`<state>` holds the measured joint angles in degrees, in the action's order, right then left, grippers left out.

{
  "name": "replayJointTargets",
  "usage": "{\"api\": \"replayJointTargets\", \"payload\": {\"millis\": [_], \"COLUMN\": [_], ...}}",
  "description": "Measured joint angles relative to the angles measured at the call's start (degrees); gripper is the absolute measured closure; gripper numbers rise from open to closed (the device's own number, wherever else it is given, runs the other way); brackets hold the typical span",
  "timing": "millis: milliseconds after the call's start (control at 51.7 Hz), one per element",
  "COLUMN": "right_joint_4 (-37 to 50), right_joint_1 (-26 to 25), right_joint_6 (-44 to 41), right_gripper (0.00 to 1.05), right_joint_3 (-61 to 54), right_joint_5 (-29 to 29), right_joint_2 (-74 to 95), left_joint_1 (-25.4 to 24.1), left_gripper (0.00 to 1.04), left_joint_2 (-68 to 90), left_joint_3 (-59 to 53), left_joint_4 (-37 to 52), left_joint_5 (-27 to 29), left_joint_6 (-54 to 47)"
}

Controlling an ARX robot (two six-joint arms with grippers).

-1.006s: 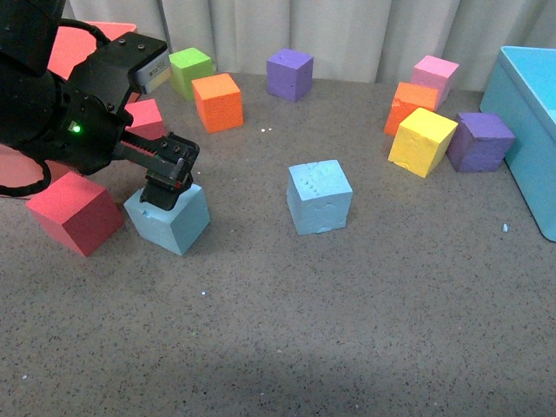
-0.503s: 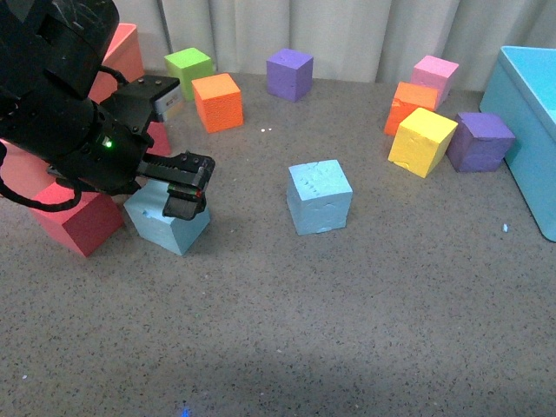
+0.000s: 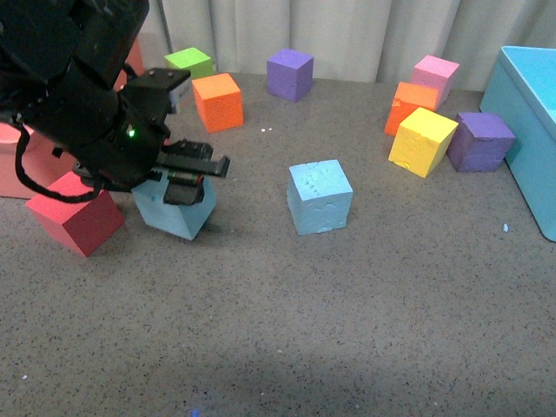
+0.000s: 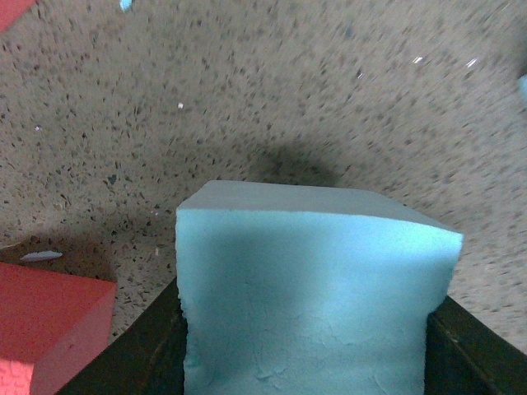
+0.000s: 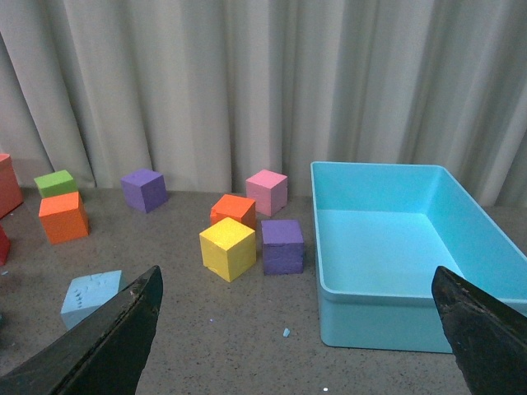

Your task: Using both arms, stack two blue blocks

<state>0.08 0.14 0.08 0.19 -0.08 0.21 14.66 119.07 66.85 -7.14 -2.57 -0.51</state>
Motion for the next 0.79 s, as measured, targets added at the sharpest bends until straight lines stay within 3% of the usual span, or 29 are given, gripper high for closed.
{"api": "replayJointTargets", "payload": {"millis": [310,484,793], "right_joint_4": [0.0,0.0,0.0], "right_joint_1": [0.0,0.0,0.0], "right_joint_6": [0.0,0.0,0.0], "right_gripper": [0.09,0.09,0.09], "right_joint_3": [0.0,0.0,0.0], "right_joint_5": [0.0,0.0,0.0], "right_joint_2": [0.0,0.0,0.0], "left_joint_1": [5.0,9.1,13.2], "left_gripper": [0.54,0.55,0.56], "left_joint_2": [-4.7,-3.8,3.1], "left_joint_3": [7.7,15.0,25.5], "left_joint_4": [-8.8,-17.1,-23.6], "left_joint_5": [1.6,5.9,10.1], "left_joint_6": [16.7,27.6,34.4]}}
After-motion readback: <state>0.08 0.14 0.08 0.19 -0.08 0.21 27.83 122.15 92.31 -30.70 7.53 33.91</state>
